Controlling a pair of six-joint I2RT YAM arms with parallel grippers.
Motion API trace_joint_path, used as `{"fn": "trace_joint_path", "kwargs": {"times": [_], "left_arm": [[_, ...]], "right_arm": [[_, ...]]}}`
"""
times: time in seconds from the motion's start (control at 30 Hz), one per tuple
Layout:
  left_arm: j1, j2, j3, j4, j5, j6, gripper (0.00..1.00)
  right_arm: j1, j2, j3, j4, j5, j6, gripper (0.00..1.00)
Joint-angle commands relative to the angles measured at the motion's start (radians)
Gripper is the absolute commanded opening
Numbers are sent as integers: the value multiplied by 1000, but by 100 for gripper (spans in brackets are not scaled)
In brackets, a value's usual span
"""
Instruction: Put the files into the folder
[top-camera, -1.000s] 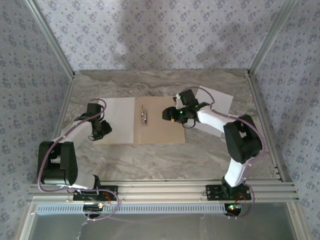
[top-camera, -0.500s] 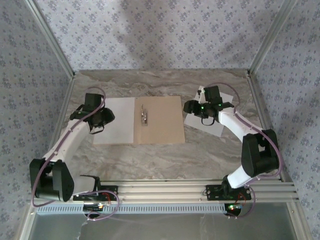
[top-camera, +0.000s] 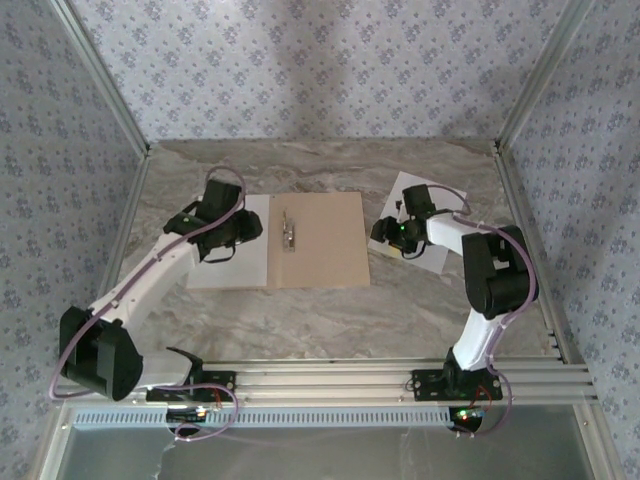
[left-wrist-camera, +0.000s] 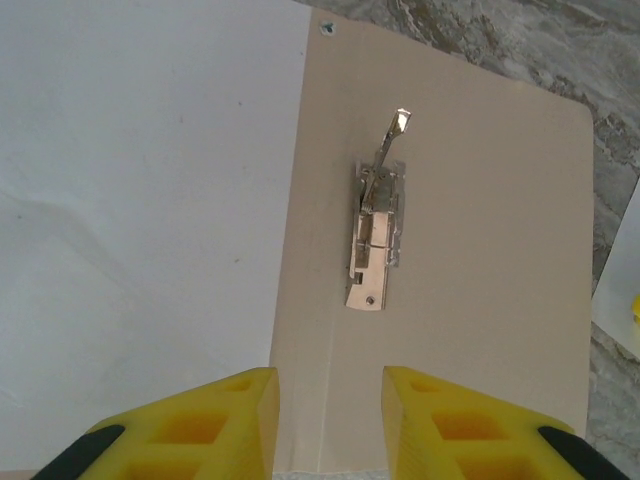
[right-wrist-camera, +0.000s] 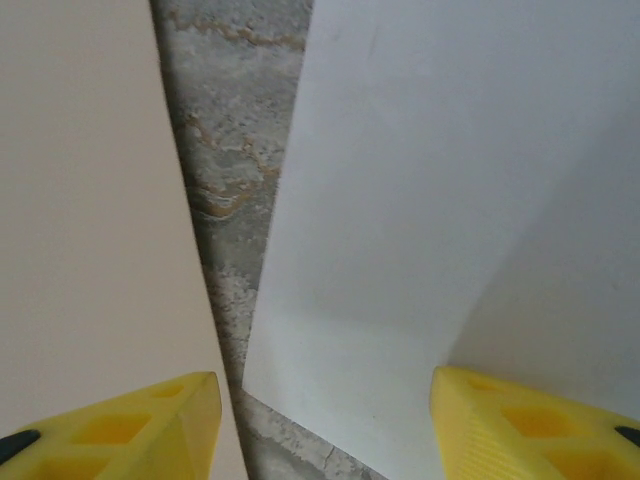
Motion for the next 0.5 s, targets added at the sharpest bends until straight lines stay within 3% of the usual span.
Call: {"fn": "trace_joint_path", "kwargs": {"times": [0.0, 0.47], "left_arm": [[-21, 32, 43, -8, -25, -20, 32], [-118, 164, 74, 72, -4, -38, 32]], "right_arm": [[2, -2, -10, 0, -2, 16, 59], [-61, -176, -213, -169, -33, -62, 59]]}}
